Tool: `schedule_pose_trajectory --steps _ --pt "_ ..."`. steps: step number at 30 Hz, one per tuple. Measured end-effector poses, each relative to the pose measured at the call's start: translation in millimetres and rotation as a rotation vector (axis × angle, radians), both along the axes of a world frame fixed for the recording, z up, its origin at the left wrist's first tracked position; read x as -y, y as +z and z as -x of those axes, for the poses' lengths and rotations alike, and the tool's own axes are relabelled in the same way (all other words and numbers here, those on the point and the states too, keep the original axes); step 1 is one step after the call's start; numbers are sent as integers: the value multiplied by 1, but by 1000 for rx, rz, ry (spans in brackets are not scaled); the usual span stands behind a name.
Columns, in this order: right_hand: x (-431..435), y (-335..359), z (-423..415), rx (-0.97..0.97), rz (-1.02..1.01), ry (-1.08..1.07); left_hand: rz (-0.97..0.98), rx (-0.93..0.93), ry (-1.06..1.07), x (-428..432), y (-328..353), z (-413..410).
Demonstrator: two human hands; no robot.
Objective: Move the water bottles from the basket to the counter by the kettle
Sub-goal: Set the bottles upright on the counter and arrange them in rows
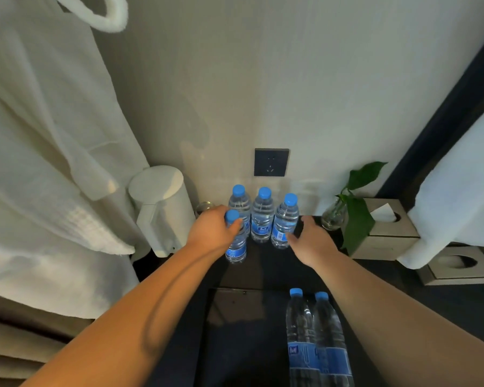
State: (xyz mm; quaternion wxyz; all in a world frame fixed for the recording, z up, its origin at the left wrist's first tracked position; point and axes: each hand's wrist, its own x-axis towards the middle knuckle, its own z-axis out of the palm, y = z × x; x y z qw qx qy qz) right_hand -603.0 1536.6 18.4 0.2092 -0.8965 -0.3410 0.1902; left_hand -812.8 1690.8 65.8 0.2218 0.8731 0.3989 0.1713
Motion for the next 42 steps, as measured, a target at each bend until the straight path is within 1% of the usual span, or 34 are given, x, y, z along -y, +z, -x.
schedule_pose_trajectory --steps 3,7,10,12,15,18,21,23,26,28,30,33,37,40,42 --pt "28 -23 4 -22 174 29 74 -12 23 6 -7 5" --pt "63 -51 6 -53 386 12 235 -118 19 31 -40 21" --pt "85 -65 9 -73 499 -49 304 -211 115 60 -69 27" --pt "95 -71 12 -88 511 -101 355 -219 114 81 -83 23" --pt "106 -76 14 -73 500 -148 407 -242 -38 112 -95 6" --pt "107 -79 16 -64 555 -116 443 -296 -152 139 -101 -15" --pt "105 -81 17 -126 588 -91 440 -331 -125 160 -112 -36" --pt "103 -83 15 -156 586 -77 461 -357 -62 170 -120 -47" --pt "102 -83 10 -150 582 -45 554 -377 50 176 -128 -61" --pt "102 -83 8 -168 575 -26 634 -345 92 175 -130 -65" --pt "102 -83 6 -185 550 16 659 -303 124 170 -129 -63" --pt "99 -74 1 -209 492 82 611 -246 107 162 -123 -59" --pt "90 -44 -10 -220 395 182 544 -163 103 153 -107 -53" --pt "80 -14 -16 -150 300 274 447 -159 72 146 -89 -48" --pt "73 5 -17 -86 234 336 412 -171 89 140 -75 -46"
